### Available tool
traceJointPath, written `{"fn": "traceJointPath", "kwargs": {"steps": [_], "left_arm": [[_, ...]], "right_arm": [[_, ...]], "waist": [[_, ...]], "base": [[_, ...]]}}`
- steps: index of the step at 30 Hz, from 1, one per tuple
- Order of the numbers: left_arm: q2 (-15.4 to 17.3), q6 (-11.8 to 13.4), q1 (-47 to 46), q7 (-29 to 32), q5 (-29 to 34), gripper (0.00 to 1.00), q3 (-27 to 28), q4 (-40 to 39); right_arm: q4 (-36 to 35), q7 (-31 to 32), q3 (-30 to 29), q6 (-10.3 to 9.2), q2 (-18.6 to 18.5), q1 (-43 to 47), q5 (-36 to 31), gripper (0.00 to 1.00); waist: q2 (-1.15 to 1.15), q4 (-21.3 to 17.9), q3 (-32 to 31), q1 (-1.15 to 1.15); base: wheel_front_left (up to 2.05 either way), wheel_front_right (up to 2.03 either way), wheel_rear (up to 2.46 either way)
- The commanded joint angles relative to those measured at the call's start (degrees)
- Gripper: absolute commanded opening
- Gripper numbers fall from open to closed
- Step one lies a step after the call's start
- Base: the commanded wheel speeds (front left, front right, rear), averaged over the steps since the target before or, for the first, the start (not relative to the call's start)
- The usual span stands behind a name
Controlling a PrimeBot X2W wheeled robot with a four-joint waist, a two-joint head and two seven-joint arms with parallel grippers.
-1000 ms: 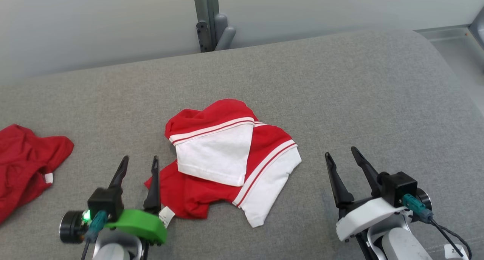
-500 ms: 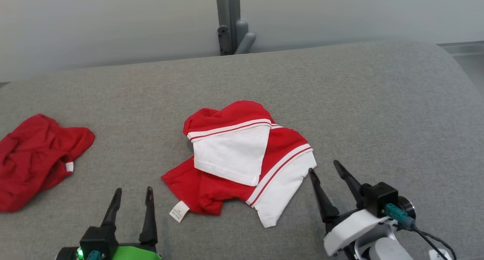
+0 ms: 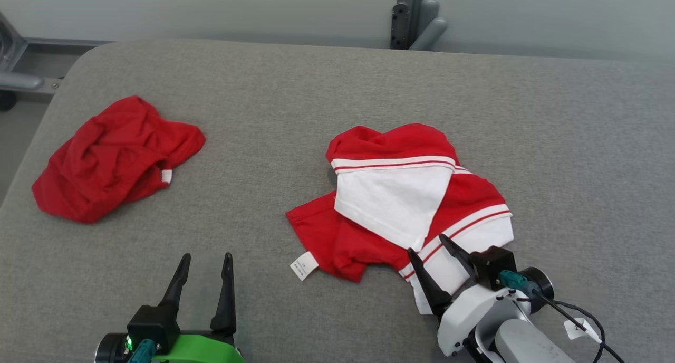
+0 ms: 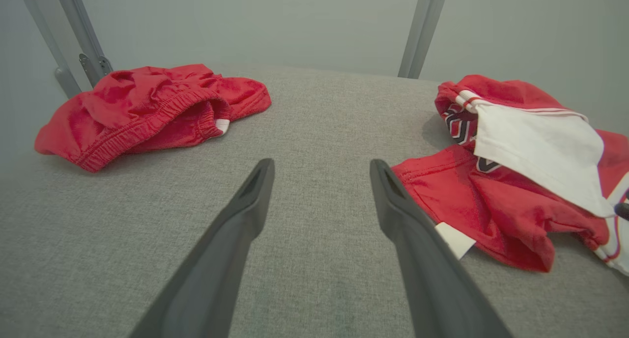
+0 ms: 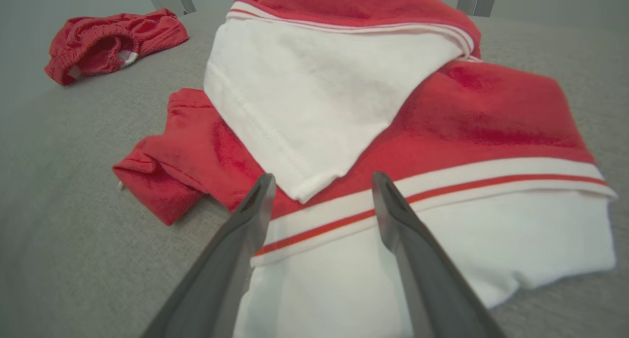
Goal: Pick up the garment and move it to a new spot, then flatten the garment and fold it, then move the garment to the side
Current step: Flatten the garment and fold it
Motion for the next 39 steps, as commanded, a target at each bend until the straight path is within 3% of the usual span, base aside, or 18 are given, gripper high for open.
{"fn": "traceJointPath", "kwargs": {"steps": [1, 14, 16, 17, 22, 25, 27, 35, 39], "left_arm": [[0.07, 0.32, -0.65, -0.03, -0.59, 1.0, 0.13, -0.21], [0.07, 0.89, -1.91, -0.02, -1.99, 1.0, -1.73, -0.26], [0.07, 0.91, -1.97, -0.02, -1.97, 1.0, -1.76, -0.33], [0.07, 0.85, -2.04, -0.02, -1.94, 1.0, -1.79, -0.34], [0.07, 0.99, -2.12, -0.02, -2.16, 1.0, -2.36, -0.15], [0.07, 1.0, -2.12, -0.02, -2.26, 1.0, -2.62, 0.06], [0.07, 0.9, -2.21, -0.02, -2.24, 1.0, -2.75, 0.11], [0.07, 0.95, -1.93, -0.02, -2.27, 1.0, -2.56, 0.16], [0.07, 0.54, -2.68, -0.02, -2.46, 1.0, -3.25, 0.04]], "right_arm": [[0.7, -0.17, 0.22, -0.02, 0.0, -0.83, 0.6, 1.0], [3.96, -0.03, 0.46, -0.03, -0.15, -2.15, 2.64, 0.99], [3.0, -0.04, -0.2, -0.03, -0.12, -2.14, 2.46, 0.79], [2.69, -0.05, -0.47, -0.03, -0.04, -1.98, 2.36, 0.75], [1.94, -0.06, -1.15, -0.03, 0.22, -1.09, 2.97, 0.78], [1.27, -0.06, -1.37, -0.03, 0.29, -0.82, 3.22, 0.37], [0.56, -0.07, -1.44, -0.03, 0.13, -0.95, 3.12, 0.0], [-5.97, -0.12, -4.44, -0.03, 0.36, -2.08, 4.91, 0.0], [-10.56, -0.12, -7.28, -0.05, -2.05, -7.31, 6.53, 0.0]], "waist": [[0.35, 3.78, 2.31, 0.0], [0.35, 4.68, 3.46, 0.0], [0.35, 4.46, 3.6, 0.0], [0.35, 4.34, 3.63, 0.0], [0.35, 4.06, 3.57, 0.0], [0.35, 4.02, 3.51, 0.0], [0.35, 4.09, 3.54, 0.0], [0.35, 4.16, 3.43, 0.0], [0.35, 4.21, 4.17, 0.0]], "base": [[0.0, 0.0, 0.0], [0.0, 0.0, 0.0], [0.0, 0.0, 0.0], [0.0, 0.0, 0.0], [0.0, 0.0, 0.0], [0.0, 0.0, 0.0], [0.0, 0.0, 0.0], [0.0, 0.0, 0.0], [0.0, 0.0, 0.0]]}}
